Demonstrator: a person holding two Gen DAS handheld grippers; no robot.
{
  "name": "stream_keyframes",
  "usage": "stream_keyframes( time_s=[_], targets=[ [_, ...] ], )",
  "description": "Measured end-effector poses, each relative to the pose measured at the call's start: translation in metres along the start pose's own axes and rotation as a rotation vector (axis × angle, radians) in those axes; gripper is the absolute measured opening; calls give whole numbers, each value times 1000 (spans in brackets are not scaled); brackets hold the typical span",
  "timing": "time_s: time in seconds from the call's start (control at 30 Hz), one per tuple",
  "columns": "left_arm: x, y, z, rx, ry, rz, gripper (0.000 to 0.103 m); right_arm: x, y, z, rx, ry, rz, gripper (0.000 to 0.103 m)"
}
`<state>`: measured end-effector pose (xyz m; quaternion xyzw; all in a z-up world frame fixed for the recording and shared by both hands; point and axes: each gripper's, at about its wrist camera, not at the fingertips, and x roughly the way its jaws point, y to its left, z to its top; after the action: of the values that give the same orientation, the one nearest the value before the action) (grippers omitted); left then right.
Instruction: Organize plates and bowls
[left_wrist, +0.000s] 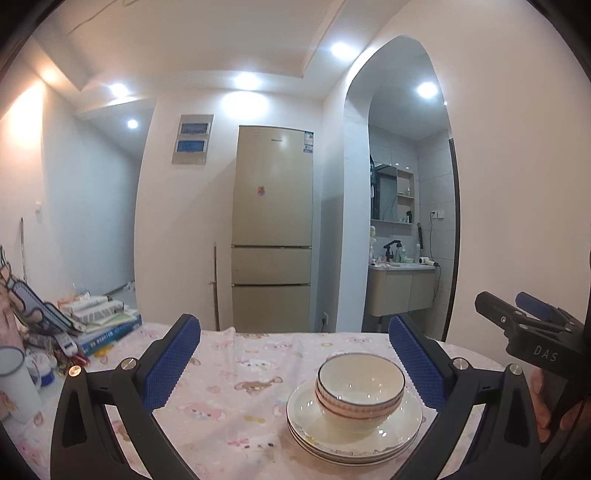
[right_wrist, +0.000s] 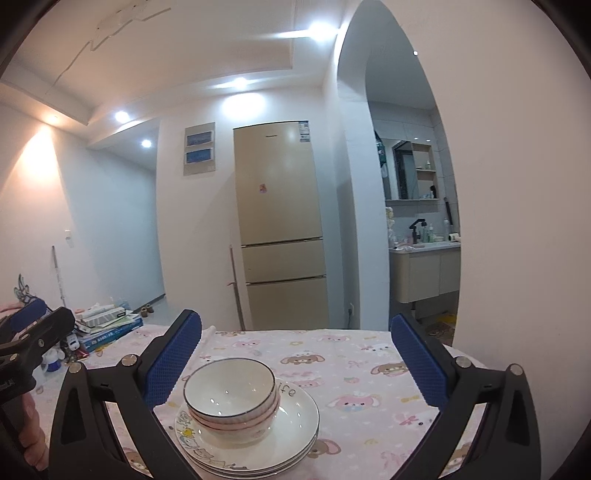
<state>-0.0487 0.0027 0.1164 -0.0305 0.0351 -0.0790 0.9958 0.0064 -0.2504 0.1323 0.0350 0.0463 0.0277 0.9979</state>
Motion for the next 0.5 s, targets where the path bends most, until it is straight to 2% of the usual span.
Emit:
stream_keyframes(
  time_s=[0.07,0.2,0.5],
  targets=[
    [4,4,-11,-10,17,-8,103,0,0,-10,26,-9,-30,102],
    [14,8,-28,1,63,31,103,-3,-3,-25,95,-44,-76,102],
    [31,17,-63,-18,130,71,103,21,-2,-50,48,79,-39,102]
  ],
)
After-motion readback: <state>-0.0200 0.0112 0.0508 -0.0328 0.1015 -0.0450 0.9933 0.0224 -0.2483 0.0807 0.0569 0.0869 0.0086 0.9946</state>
